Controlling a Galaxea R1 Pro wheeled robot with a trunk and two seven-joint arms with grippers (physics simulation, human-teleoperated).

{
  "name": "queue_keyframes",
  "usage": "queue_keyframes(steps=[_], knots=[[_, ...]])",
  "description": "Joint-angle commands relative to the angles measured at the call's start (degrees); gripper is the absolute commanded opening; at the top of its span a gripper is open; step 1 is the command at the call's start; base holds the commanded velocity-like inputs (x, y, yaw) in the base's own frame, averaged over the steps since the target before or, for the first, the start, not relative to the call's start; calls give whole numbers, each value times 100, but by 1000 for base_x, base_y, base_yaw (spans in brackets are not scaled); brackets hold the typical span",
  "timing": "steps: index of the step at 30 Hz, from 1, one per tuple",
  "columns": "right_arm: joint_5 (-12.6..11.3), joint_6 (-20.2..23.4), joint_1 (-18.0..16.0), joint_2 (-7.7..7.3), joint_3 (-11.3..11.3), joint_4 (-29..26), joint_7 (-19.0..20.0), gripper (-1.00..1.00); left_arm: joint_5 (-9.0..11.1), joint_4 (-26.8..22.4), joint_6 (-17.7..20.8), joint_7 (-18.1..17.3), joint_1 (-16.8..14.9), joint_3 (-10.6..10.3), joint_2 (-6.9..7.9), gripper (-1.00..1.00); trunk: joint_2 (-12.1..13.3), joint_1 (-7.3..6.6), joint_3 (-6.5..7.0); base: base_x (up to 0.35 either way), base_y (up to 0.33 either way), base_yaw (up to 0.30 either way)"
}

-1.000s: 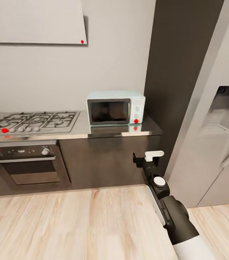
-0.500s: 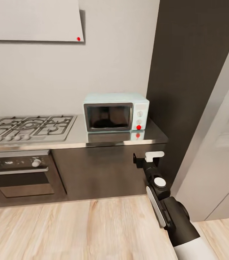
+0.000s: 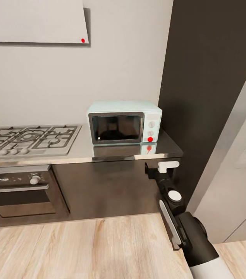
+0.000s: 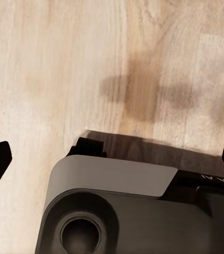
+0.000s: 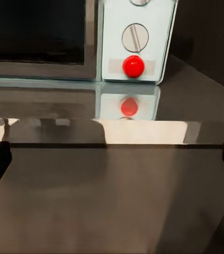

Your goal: In the kitchen, take the popcorn bag from the countertop, put it into the microwave, and heat it until the popcorn is cooked so the cooked popcorn ends up inside the bag.

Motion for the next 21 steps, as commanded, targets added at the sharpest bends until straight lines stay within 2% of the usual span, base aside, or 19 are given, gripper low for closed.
queue_keyframes(steps=[1, 5, 8, 21], knots=[[6, 88, -4, -7, 7, -108, -32, 100, 10, 3, -17, -4, -3, 21, -2, 100, -3, 0, -5, 0, 0, 0], [6, 731, -51, -5, -68, -552, -33, 100, 16, 3, -17, -1, -3, 23, -2, 100, -3, 0, -5, 0, 0, 0], [6, 1017, -114, -1, -122, -742, -33, 100, 9, 3, -17, -4, -3, 15, -2, 100, -3, 0, -5, 0, 0, 0], [9, 1190, -128, 2, -83, -735, -24, 100, 7, 3, -17, -5, -3, 6, -2, 100, -3, 0, -5, 0, 0, 0]])
